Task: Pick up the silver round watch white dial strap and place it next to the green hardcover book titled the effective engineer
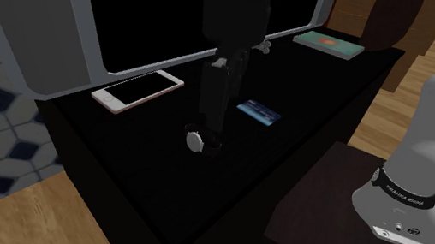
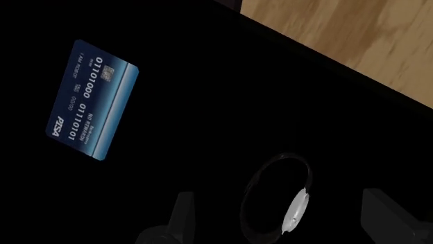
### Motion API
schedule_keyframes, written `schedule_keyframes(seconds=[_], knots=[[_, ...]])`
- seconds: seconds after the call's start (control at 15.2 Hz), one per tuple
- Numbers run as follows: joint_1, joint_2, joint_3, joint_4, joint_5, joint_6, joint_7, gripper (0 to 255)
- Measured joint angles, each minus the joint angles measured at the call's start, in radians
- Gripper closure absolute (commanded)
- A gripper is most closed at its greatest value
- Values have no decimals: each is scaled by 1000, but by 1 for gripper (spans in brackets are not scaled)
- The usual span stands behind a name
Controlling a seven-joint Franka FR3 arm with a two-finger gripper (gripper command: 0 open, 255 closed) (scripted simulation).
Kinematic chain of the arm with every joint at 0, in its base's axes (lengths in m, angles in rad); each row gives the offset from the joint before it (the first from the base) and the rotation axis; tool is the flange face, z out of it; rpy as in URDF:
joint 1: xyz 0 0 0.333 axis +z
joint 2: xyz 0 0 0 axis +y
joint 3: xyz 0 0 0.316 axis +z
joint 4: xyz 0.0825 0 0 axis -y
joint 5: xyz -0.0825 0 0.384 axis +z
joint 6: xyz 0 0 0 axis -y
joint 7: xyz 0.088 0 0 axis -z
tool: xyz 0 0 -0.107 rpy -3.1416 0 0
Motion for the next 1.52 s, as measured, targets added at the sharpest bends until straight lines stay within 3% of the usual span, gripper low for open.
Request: schedule_keyframes(seconds=[0.2, 0.66, 1.06, 1.12, 1.52], knots=[[11, 71, 40, 51, -28, 11, 51, 0], [14, 101, 51, -12, -40, 100, 66, 0], [14, 106, 52, -18, -43, 109, 67, 0], [14, 106, 52, -18, -43, 109, 67, 255], [14, 106, 52, -18, -43, 109, 67, 255]])
